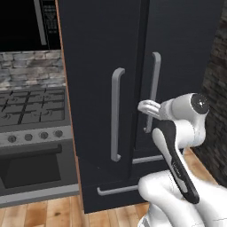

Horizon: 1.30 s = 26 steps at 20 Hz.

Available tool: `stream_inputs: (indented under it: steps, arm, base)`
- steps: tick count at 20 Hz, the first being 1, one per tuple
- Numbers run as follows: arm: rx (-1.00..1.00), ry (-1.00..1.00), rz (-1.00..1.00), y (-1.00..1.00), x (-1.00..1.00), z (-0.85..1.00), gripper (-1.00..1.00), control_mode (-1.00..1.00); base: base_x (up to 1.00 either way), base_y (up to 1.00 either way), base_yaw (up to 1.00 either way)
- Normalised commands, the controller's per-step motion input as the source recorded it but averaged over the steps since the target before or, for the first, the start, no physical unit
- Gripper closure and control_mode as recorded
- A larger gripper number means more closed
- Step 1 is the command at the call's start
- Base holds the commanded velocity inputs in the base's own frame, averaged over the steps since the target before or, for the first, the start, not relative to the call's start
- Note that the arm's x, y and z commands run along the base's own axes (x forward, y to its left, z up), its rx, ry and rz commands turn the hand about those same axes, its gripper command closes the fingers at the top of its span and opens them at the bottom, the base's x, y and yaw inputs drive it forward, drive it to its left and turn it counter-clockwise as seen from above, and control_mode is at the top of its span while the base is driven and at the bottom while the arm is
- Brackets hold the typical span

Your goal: Retrieve the sausage and cheese from the fridge and place them on the cutting board on the counter.

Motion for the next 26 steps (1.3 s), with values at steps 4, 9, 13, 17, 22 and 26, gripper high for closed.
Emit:
stream_inputs:
  steps: [4, 9, 13, 17, 22, 26]
  arm:
    - [0.23, 0.13, 0.0, -0.6, 0.3, 0.08, -1.0, -1.0]
    - [0.2, 0.23, -0.03, -0.3, 0.48, 0.03, -1.0, -1.0]
    - [0.17, 0.24, 0.0, 0.05, 0.72, 0.0, -1.0, -1.0]
    - [0.13, 0.17, 0.0, 0.19, 0.82, 0.0, -1.0, -1.0]
    - [0.1, 0.22, 0.0, 0.22, 0.77, -0.03, -1.0, -1.0]
    - [0.03, 0.16, 0.0, 0.41, 0.58, -0.07, -1.0, -1.0]
  base:
    - [0.0, 0.0, 0.0]
    - [0.0, 0.0, 0.0]
    - [0.0, 0.0, 0.0]
    - [0.0, 0.0, 0.0]
    - [0.0, 0.0, 0.0]
    - [0.0, 0.0, 0.0]
